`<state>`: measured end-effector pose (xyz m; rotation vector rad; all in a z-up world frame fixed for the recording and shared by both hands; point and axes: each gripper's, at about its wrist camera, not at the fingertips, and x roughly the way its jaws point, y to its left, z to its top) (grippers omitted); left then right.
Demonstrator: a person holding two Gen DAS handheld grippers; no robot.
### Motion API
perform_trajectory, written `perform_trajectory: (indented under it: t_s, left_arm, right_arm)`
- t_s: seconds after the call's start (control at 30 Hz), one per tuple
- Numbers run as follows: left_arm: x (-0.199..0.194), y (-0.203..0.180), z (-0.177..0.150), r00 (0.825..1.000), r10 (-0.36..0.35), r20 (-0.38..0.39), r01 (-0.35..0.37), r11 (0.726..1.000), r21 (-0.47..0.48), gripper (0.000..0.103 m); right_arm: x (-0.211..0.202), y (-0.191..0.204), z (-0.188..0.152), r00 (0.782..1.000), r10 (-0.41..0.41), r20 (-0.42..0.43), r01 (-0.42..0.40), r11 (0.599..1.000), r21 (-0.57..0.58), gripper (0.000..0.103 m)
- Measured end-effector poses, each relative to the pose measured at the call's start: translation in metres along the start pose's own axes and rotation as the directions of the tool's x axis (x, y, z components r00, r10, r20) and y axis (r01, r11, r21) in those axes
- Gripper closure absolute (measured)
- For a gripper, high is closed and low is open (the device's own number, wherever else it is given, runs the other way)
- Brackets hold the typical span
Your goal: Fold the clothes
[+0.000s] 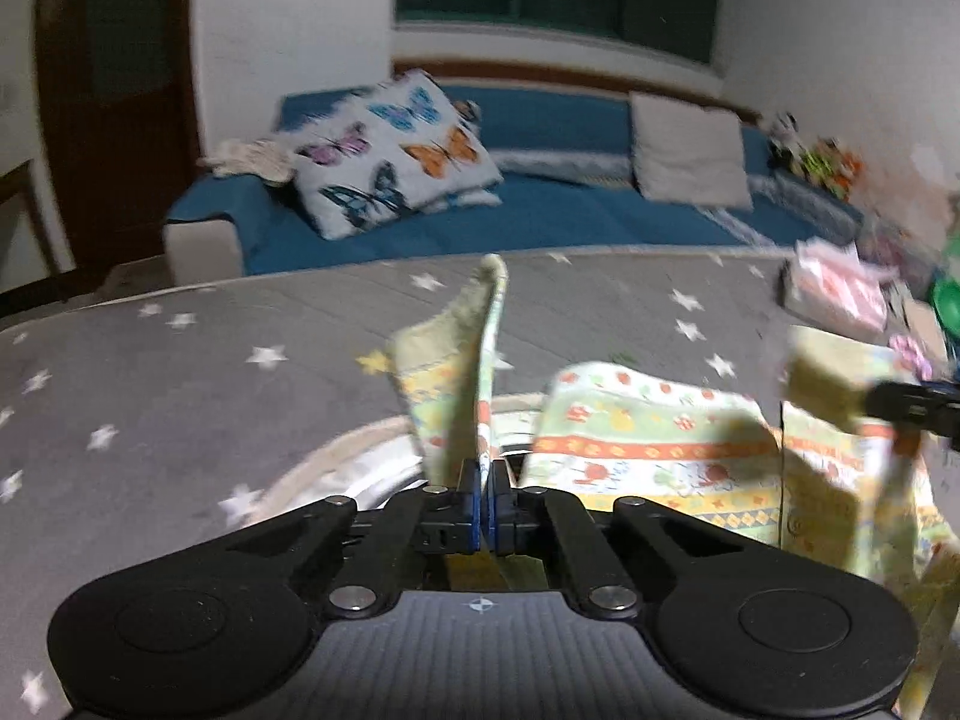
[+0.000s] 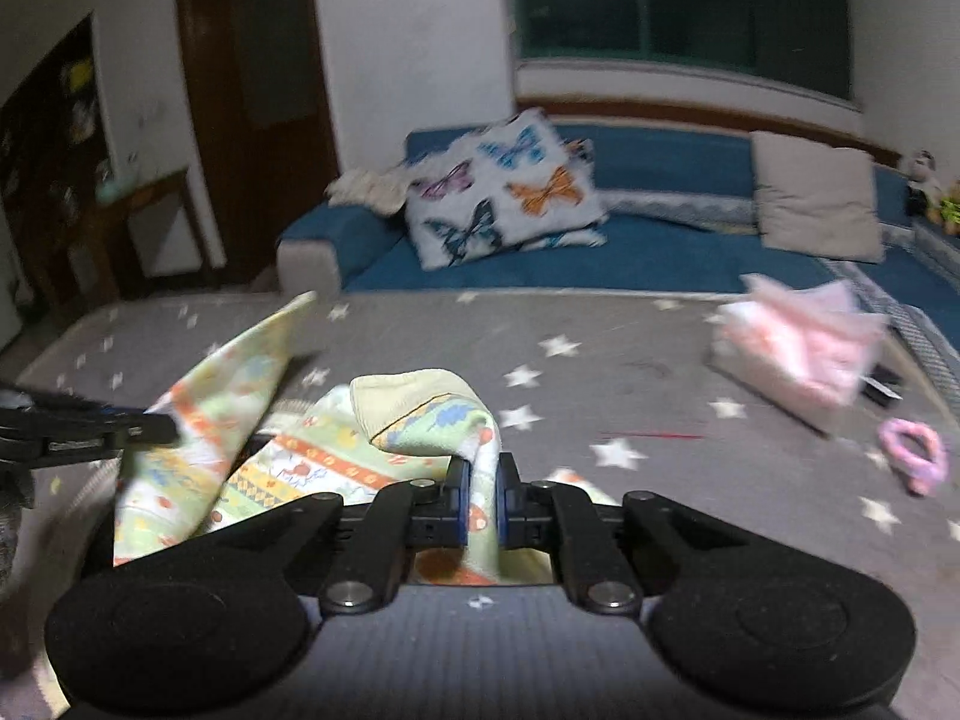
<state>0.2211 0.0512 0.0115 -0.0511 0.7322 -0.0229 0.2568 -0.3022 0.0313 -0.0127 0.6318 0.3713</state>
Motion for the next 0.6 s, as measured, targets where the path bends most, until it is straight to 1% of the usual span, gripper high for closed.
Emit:
perform_trajectory:
  t_s: [0.17,0.3,0.5,0.6]
  left_arm:
    - [-0.042,0.026,-0.017,0.997,0.062,0.048,-0.059,0.996,-0.07,0.101]
    - [-0.076,0.047,-0.03,0.99,0.114,0.083,-0.103,0.986,-0.128,0.102]
    - [-0.124,0.071,-0.078,0.98,0.185,0.067,-0.167,0.963,-0.213,0.103]
    - [-0.148,0.078,-0.099,0.967,0.242,0.075,-0.22,0.949,-0.225,0.103]
  right_arm:
    - [-0.06,-0.027,-0.014,0.997,-0.036,0.067,0.03,0.996,0.087,0.096]
    - [-0.101,-0.05,-0.034,0.993,-0.07,0.098,0.054,0.986,0.161,0.096]
    - [-0.151,-0.076,-0.075,0.986,-0.128,0.104,0.098,0.962,0.253,0.096]
    - [-0.171,-0.087,-0.099,0.982,-0.17,0.083,0.14,0.947,0.289,0.096]
